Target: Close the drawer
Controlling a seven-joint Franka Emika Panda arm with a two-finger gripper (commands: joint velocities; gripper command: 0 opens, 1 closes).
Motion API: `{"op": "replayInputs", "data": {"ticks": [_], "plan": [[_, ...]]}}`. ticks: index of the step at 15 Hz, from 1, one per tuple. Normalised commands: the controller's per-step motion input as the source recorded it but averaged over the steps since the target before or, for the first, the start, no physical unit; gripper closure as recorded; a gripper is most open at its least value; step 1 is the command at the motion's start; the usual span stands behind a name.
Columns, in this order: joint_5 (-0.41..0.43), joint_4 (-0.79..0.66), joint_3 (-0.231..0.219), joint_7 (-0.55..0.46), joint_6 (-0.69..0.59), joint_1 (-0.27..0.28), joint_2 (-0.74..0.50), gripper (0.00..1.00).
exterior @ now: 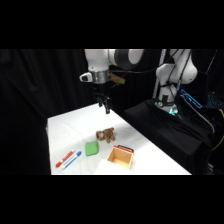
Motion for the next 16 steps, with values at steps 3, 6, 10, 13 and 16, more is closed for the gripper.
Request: {"op": "replayInputs", "data": {"ticks": [3, 6, 10, 13, 16], "plan": [[-0.026, -0.14, 0.064, -0.03, 0.11, 0.033, -0.09, 0.0], [-0.092, -0.33, 0.114, -0.03, 0.29, 0.106, -0.19, 0.0], [-0.047, -0.42, 0.107, -0.14, 0.39, 0.11, -0.22, 0.0], [0.045, -0.45, 0.074, -0.28, 0.5, 0.073, -0.2, 0.0], [0.169, -0.39, 0.062, -0.38, 0.51, 0.049, -0.14, 0.0]]}}
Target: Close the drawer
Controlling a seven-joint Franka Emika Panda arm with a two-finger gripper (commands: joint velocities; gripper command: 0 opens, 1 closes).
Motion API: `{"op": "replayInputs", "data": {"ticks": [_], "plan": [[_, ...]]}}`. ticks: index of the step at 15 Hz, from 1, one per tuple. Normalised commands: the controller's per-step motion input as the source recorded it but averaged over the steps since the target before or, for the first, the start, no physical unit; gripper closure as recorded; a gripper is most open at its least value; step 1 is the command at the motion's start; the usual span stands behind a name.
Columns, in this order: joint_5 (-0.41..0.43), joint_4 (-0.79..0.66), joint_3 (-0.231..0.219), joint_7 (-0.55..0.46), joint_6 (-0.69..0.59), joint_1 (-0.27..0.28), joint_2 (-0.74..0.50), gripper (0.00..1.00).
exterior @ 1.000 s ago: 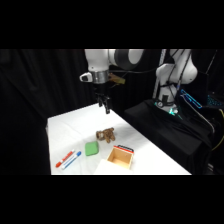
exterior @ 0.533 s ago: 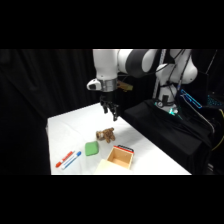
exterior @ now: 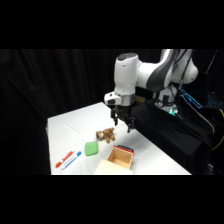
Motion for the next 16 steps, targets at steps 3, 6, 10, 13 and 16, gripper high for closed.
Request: {"op": "replayInputs", "data": {"ticks": [3, 6, 10, 13, 16], "plan": [[0.209, -0.27, 0.072, -0.37, 0.46, 0.052, -0.03, 0.0], [0.227, -0.13, 0.084, -0.36, 0.42, 0.045, 0.08, 0.0], [0.24, -0.04, 0.112, -0.34, 0.39, -0.005, 0.21, 0.0], [0.223, 0.0, 0.188, -0.31, 0.38, -0.105, 0.24, 0.0], [0.145, 0.01, 0.243, -0.24, 0.36, -0.202, 0.21, 0.0]]}}
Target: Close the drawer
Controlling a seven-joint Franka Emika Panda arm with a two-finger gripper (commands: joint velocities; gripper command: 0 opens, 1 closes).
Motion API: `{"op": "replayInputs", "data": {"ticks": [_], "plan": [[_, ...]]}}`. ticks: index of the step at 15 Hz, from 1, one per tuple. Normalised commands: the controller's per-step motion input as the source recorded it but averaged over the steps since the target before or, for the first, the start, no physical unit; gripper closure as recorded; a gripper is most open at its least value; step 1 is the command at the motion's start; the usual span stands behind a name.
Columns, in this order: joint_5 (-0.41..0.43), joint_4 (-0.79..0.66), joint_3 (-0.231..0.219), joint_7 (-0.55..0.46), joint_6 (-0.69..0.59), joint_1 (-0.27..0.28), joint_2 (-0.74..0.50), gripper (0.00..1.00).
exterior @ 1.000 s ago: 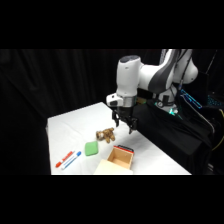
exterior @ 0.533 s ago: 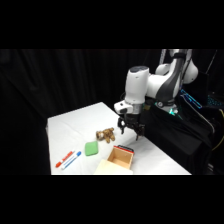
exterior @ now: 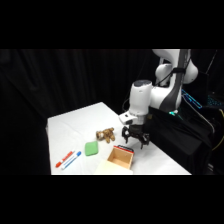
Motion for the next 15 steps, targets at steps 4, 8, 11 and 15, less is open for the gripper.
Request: {"op": "replayInputs", "data": {"ticks": [4, 8, 11, 15], "plan": [[-0.119, 0.01, 0.096, -0.05, 0.33, -0.147, 0.17, 0.0], [-0.274, 0.09, -0.053, 0.04, 0.22, -0.036, 0.2, 0.0], [-0.255, 0.17, -0.094, 0.09, 0.17, 0.065, 0.22, 0.0], [-0.212, 0.21, -0.122, 0.11, 0.14, 0.106, 0.22, 0.0]]}}
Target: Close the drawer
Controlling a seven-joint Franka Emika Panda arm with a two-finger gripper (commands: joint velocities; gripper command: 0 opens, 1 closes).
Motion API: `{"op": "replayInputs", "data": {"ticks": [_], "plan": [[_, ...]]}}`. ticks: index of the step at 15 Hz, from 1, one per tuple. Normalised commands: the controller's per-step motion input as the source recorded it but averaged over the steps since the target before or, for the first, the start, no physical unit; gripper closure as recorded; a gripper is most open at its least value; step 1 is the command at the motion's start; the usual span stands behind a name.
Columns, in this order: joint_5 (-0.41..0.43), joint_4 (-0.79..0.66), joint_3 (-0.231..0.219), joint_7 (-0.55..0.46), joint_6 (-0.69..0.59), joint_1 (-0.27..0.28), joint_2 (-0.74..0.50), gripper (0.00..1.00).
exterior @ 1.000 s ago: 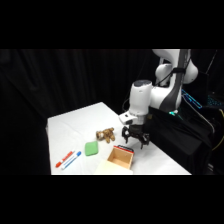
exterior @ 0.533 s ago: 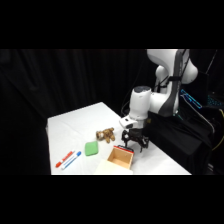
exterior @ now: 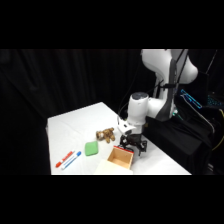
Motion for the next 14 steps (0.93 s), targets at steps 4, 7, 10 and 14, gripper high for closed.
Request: {"op": "replayInputs", "data": {"ticks": [4, 7, 10, 14], "plan": [[-0.168, 0.2, -0.102, 0.09, 0.12, 0.062, 0.2, 0.0], [-0.148, 0.17, -0.076, 0.09, 0.06, 0.062, 0.12, 0.0], [-0.137, 0.19, -0.096, 0.14, -0.08, 0.145, 0.03, 0.0], [-0.139, 0.29, -0.13, 0.2, -0.26, 0.247, -0.02, 0.0]]}}
